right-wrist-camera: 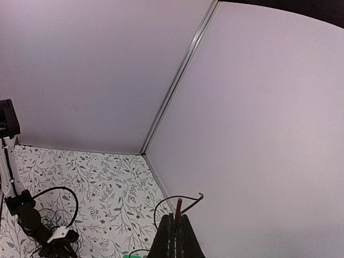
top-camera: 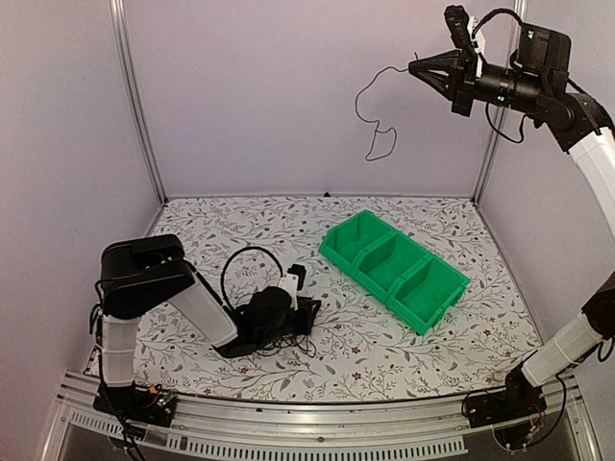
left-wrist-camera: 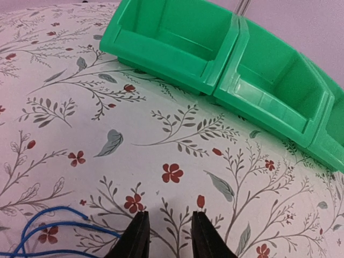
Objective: Untangle the cables
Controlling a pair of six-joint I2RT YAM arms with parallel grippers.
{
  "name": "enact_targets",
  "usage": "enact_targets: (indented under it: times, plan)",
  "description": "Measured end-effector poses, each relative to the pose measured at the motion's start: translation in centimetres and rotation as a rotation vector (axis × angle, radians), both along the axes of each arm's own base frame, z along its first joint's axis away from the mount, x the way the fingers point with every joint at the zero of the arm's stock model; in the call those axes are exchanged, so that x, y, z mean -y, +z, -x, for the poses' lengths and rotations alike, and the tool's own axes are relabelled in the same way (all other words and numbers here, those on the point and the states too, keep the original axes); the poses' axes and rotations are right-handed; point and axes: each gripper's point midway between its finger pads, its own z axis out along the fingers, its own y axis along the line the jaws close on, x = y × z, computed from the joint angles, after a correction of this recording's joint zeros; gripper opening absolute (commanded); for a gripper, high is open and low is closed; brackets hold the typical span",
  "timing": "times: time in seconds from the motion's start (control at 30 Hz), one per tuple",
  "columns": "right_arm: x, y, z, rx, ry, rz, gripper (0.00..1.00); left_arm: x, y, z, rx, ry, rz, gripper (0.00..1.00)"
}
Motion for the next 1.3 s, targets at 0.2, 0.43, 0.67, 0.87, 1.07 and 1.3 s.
enact_targets:
  times: [0.2,0.43,0.67,0.87,1.07,1.3]
  plan:
    - [1.1,-2.1,-2.8,-0.04,-0.072,0.001,0.0,-0.1,0.4,0.2,0.011,-0.002,0.041,0.47]
    - [1.7,-7.1,-6.2,-0.137,-0.149,0.039,0.0,0.1,1.7,1.6,0.039,-0.045,0.053,0.55]
    - [1.5,-9.1,-8.4,-0.169,-0.175,0.034,0.0,2.5,7.5,4.4,0.139,-0.104,0.073,0.56]
    - [0.8,-12.1,-11.2,-0.215,-0.184,0.045,0.0,3.2,10.6,5.7,0.19,-0.1,0.057,0.57]
    - [1.1,-17.9,-15.9,-0.311,-0.227,0.083,0.0,3.2,11.1,7.2,0.209,-0.099,0.011,0.57]
    - [2.1,-28.0,-20.5,-0.483,-0.283,0.159,0.0,3.2,12.0,8.8,0.233,-0.094,-0.017,0.58]
